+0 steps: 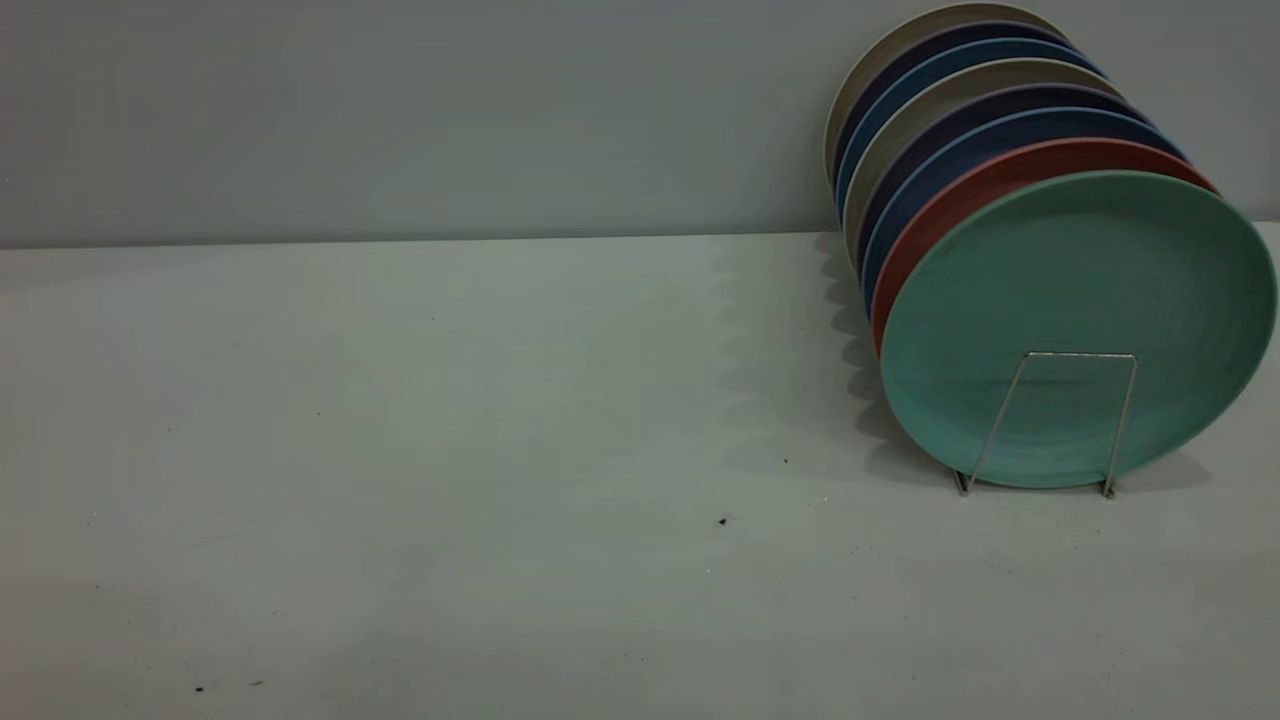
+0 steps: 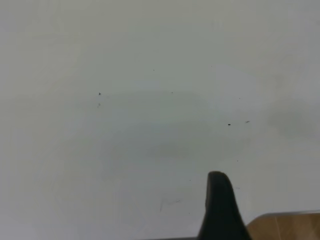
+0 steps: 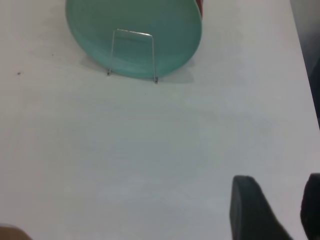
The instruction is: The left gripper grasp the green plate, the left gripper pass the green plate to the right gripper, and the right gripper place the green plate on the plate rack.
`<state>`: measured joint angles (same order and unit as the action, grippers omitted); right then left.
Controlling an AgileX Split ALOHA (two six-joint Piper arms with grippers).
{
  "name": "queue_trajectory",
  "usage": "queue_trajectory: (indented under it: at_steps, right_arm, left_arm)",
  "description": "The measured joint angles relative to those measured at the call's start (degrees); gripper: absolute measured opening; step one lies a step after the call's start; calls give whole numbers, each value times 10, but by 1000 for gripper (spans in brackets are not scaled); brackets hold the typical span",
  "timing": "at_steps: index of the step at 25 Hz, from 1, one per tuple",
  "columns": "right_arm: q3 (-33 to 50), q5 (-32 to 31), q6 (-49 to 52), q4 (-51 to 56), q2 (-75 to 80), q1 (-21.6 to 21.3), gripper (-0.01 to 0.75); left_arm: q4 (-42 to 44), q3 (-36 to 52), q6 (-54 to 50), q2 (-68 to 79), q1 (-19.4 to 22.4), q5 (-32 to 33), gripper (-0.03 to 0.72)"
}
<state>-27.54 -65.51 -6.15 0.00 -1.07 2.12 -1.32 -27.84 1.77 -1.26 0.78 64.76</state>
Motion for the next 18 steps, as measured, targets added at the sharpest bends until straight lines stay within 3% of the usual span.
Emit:
queue_trajectory:
  at_steps: [18]
  right_arm:
    - [0,0,17,-8,0,0,266]
  left_arm:
    - [0,0,0,0,0,0,526]
